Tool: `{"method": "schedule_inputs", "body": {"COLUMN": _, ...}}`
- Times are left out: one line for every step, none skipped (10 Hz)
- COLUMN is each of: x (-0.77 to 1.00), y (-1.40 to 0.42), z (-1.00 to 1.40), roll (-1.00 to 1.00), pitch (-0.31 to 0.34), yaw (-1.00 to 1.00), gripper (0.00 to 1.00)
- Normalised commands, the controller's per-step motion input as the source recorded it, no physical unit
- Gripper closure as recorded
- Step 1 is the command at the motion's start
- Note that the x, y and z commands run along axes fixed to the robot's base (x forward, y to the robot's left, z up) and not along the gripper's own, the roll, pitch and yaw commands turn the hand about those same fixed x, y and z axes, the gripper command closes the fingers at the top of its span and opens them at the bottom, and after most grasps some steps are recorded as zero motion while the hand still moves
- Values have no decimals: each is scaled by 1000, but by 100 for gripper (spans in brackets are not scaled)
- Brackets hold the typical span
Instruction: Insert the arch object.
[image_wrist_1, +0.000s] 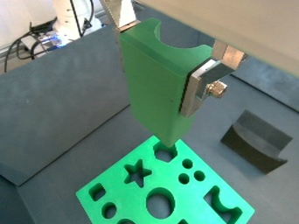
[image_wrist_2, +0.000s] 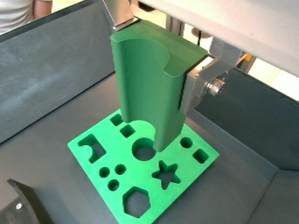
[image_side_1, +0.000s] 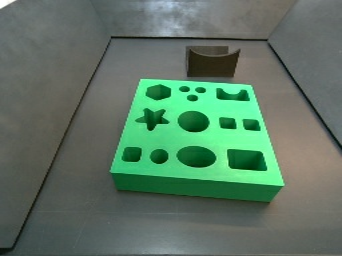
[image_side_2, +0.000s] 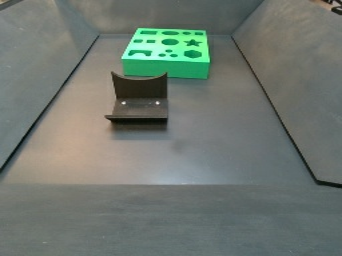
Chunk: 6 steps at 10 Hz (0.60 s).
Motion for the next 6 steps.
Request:
{"method": "schedule_inputs", "body": {"x": 1000, "y": 0, "z": -1000, "roll": 0, "pitch": 33, "yaw": -51, "gripper": 100}}
{"method": "schedule_inputs", "body": {"x": 943, "y": 0, "z": -994, "roll": 0, "pitch": 83, "yaw": -80, "gripper": 100}}
{"method": "schedule_inputs", "body": {"x": 911, "y": 0, "z": -954, "roll": 0, "pitch": 123, "yaw": -97, "gripper": 100}}
{"method": "schedule_inputs", "body": {"x": 1000, "y": 126, "z": -837, "roll": 36, "pitch": 184, "yaw": -29, "gripper": 100}}
{"method": "schedule_inputs", "body": {"x": 997, "y": 189, "z": -809, "roll": 24, "pitch": 210, "yaw": -37, "gripper": 100}}
{"method": "schedule_inputs", "body": {"x": 1000, "y": 249, "z": -817, "roll": 0, "pitch": 216, "yaw": -11, "gripper": 100}}
